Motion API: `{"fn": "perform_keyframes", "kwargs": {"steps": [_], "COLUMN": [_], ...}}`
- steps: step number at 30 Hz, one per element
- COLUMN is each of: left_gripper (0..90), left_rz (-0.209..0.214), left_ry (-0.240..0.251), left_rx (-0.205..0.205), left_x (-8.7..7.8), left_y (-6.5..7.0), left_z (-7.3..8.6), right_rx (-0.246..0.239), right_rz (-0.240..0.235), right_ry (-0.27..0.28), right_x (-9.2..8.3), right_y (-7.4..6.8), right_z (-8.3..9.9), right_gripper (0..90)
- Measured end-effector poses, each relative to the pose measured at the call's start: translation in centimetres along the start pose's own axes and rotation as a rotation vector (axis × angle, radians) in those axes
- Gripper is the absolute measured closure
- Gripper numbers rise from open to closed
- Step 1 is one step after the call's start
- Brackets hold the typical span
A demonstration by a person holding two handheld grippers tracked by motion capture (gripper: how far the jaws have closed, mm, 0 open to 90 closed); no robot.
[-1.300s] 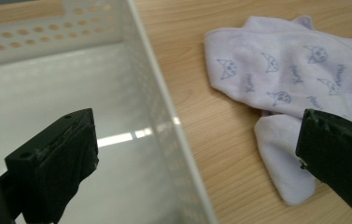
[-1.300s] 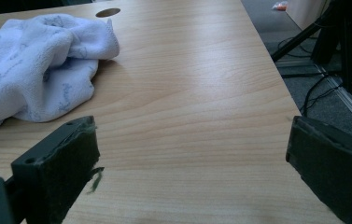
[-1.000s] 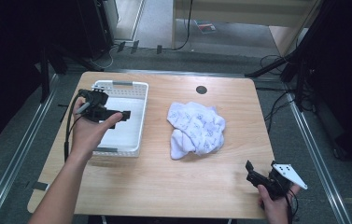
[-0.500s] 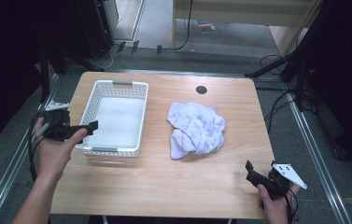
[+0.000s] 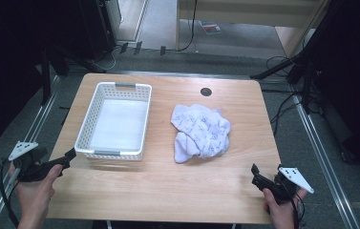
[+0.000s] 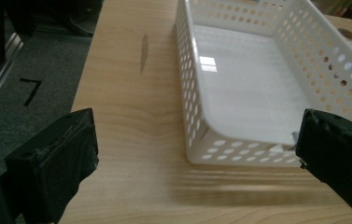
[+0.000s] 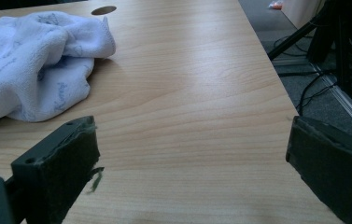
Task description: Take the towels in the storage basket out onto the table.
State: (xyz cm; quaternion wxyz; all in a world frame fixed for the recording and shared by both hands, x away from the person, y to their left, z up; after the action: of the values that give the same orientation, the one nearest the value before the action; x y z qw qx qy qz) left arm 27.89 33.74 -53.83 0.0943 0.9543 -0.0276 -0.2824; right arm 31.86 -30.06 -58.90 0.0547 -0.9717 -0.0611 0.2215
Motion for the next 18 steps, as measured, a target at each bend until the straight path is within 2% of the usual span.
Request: {"fn": "perform_keyframes", "kwargs": {"steps": [3,5,6,7,9,18], "left_gripper": [0.0,0.0,0.0,0.0,0.0,0.0], "left_rz": [-0.011,0.001,0.001,-0.006,-0.025,-0.022], "left_ry": [0.055,0.07,0.081,0.087,0.075,0.054], "left_rx": [-0.022,-0.034,-0.036,-0.019,0.021,0.016], "left_x": [0.4,0.7,0.9,1.0,1.5,2.6], "left_y": [-1.3,-1.8,-1.9,-2.1,-2.6,-2.8], "left_z": [2.1,3.0,3.2,3.4,3.8,4.5], "right_rx": [0.008,0.009,0.009,0.01,0.006,0.015], "right_rz": [0.0,0.0,0.001,0.002,0.002,0.0], "right_ry": [-0.001,-0.001,-0.003,-0.007,-0.009,-0.005], "right_x": [0.0,0.0,0.0,0.0,0.1,0.0], "right_y": [0.0,0.0,0.0,0.0,0.0,0.1], "right_z": [0.0,0.0,0.0,0.0,0.1,0.0], "right_gripper": [2.6,2.6,2.6,2.6,2.6,2.6]}}
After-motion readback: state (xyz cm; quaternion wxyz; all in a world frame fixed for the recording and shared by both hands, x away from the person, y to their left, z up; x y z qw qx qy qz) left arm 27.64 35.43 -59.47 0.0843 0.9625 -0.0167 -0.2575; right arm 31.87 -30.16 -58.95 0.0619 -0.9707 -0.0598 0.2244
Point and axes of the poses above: each handheld gripper's, and its own axes: x roughly forward along the jaws, z roughly out of its underside, y roughly to its right, the point moved 10 cm from there along x, roughly forward along the jaws, and after that the axes turned 1 degree about -z, right-handed, at the moved point
